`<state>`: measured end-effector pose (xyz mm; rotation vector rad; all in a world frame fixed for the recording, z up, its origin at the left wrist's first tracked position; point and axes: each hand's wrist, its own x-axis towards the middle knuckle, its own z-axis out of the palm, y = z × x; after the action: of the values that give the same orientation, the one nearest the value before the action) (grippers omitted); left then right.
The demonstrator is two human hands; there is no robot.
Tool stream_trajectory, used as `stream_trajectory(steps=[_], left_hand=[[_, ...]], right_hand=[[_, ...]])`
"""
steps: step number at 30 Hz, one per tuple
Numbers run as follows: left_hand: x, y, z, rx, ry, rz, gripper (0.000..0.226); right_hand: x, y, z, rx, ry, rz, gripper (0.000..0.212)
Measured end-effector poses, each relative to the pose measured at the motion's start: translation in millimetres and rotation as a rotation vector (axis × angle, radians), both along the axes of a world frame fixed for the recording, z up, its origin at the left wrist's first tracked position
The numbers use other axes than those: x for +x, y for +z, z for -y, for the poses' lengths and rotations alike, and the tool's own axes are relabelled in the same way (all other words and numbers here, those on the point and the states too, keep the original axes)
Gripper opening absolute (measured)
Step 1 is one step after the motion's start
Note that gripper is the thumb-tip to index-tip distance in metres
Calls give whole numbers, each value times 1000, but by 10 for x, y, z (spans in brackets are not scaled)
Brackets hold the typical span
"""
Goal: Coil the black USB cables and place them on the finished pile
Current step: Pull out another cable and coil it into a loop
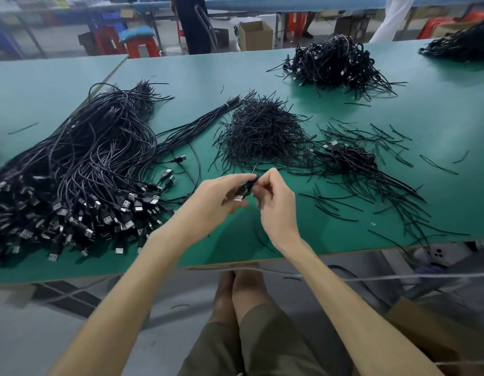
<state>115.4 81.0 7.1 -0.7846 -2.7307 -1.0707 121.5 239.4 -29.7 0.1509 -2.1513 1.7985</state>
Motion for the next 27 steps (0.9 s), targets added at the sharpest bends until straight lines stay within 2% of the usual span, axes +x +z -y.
stream_trajectory(steps=[4,6,8,10,13,15,18,21,24,27], left_hand=[[-2,103,112,-53,-39,-162,67],[1,150,96,-140,-68,-303,73],[-27,209,51,-214,-117,-365,80],[-29,263,-11,-225,-142,-328,70],[-6,354,-49,-309,-64,-376,38],[8,401,-70,-339,2,-392,46],[34,441,-128,-317,38,-362,58],[31,447,-191,-242,102,-227,47],[46,439,-305,-148,189,-137,47],[52,455,-373,29,223,-4,26]], right_hand=[[62,64,44,40,36,-128,20],[71,127,29,57,66,-194,23],[74,171,-11,66,101,-228,27],[82,182,-67,88,96,-239,26],[87,188,-120,155,29,-230,27],[88,210,-122,170,-9,-236,26],[107,256,-111,113,-33,-251,37],[120,260,-98,29,-23,-208,35],[92,276,-101,-37,-46,-185,29],[71,290,-91,-42,-31,-202,28]])
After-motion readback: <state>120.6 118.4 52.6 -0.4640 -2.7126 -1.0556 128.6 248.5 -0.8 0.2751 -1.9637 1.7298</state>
